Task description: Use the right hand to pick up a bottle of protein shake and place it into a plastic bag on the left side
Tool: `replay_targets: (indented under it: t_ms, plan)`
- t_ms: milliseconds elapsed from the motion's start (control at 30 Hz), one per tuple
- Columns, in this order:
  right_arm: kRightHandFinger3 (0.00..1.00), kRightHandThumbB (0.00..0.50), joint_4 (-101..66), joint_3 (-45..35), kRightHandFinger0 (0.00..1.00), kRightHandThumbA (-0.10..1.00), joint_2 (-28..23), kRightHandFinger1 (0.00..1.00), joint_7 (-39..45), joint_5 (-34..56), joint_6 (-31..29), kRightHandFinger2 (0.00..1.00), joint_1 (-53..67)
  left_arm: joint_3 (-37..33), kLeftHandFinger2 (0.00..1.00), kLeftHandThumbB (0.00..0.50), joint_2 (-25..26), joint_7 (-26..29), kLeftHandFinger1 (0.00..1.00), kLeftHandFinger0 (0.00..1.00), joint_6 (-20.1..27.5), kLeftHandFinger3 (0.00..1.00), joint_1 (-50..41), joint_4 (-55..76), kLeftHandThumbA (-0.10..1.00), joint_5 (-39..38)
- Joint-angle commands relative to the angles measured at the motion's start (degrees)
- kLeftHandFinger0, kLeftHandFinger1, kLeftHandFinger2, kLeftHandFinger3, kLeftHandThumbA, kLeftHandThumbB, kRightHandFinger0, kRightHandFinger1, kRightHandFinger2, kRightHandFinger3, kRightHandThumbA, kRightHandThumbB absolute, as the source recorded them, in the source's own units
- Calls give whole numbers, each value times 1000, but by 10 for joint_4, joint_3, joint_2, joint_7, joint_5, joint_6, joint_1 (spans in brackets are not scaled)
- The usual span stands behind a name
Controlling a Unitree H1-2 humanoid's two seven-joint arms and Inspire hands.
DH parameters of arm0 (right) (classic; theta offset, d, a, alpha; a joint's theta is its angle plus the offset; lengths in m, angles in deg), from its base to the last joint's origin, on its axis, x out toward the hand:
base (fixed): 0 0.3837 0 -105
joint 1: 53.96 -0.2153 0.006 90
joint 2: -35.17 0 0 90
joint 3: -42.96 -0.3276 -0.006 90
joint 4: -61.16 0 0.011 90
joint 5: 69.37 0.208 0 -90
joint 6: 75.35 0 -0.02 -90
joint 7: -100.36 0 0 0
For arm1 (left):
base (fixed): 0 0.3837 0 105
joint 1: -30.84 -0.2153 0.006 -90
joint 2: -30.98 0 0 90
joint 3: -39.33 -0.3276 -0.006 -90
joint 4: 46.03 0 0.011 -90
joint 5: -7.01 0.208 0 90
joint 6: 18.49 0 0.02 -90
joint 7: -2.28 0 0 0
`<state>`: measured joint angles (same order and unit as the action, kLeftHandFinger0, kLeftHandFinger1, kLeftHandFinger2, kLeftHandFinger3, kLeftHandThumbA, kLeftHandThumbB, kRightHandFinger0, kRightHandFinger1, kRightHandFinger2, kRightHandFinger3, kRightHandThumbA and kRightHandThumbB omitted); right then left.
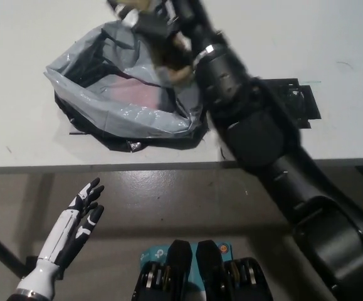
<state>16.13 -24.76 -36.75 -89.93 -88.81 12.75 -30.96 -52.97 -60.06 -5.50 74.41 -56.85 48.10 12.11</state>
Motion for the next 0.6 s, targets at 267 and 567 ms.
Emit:
replay_targets:
  t_ms: [267,567]
  plan:
    - [633,259,289,210,0,-100,48,217,-204,-206,-110,664,-121,-16,1000,198,9,-15,1000,1000,-11,1000,14,43,951,24]
    - [1000,462,329,266,1000,645,40,1000,-85,-210,-67,1000,-101,-24,1000,176,22,-23,1000,1000,-4,1000,20,48,952,30]
